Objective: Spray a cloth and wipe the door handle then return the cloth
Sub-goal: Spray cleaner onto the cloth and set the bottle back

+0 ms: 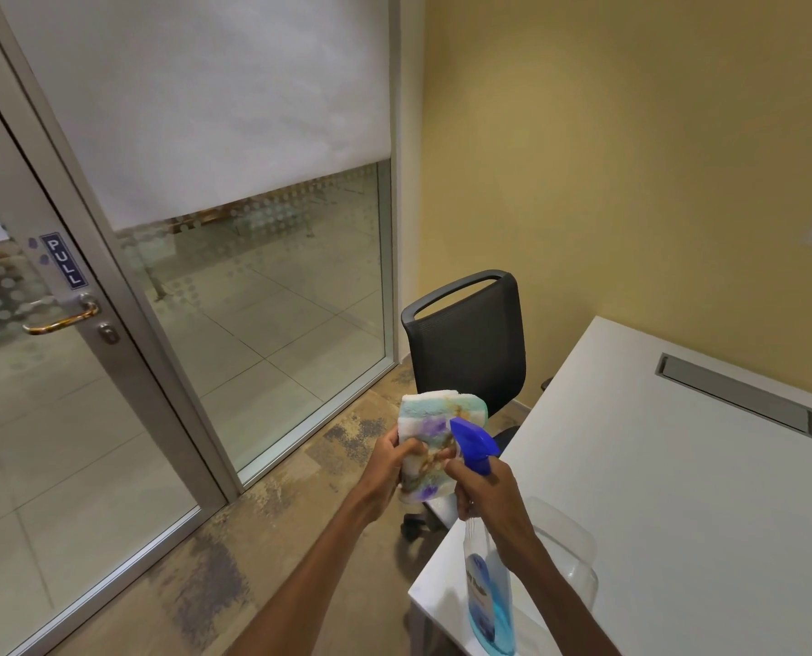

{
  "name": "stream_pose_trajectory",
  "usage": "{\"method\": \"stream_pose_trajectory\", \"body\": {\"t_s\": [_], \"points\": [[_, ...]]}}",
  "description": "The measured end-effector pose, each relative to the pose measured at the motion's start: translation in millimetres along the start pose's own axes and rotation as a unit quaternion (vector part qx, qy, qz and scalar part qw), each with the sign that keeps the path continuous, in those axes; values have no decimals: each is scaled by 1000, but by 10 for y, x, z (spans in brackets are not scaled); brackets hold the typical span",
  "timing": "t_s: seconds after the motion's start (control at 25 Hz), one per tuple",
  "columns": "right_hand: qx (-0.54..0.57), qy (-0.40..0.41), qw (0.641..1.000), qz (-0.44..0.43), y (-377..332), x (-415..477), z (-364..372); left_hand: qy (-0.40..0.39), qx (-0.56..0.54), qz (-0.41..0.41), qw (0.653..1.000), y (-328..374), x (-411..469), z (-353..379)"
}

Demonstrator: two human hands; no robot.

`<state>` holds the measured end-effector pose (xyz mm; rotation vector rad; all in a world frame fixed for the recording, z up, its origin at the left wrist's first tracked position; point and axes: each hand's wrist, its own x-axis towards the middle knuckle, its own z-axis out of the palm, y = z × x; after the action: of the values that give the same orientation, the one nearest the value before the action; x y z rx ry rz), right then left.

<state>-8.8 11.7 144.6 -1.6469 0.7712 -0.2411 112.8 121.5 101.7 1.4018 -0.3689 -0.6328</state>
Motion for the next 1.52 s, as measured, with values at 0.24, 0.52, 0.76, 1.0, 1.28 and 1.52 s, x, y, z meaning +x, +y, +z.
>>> {"method": "stream_pose_trajectory", "body": {"t_s": [0.24,0.52,0.76,1.0,1.28,1.52], "points": [[9,43,998,46,-95,99,-81,7,-6,-8,1000,-16,-41,-45],[6,-29,999,13,-280,65,-114,-3,-27,-30,999,64,30,-46],[-63,-49,997,-3,-154,22,-47,-2,-50,-28,998,234,151,-59],[-98,-73,992,20,7,9,-1,9,-88,-28,996,423,288,-140],[-88,-21,996,12,56,27,-151,29,-103,-35,994,427,295,-165],[-71,9,997,31,98,25,-279,44,-128,-71,988,362,285,-207]]}}
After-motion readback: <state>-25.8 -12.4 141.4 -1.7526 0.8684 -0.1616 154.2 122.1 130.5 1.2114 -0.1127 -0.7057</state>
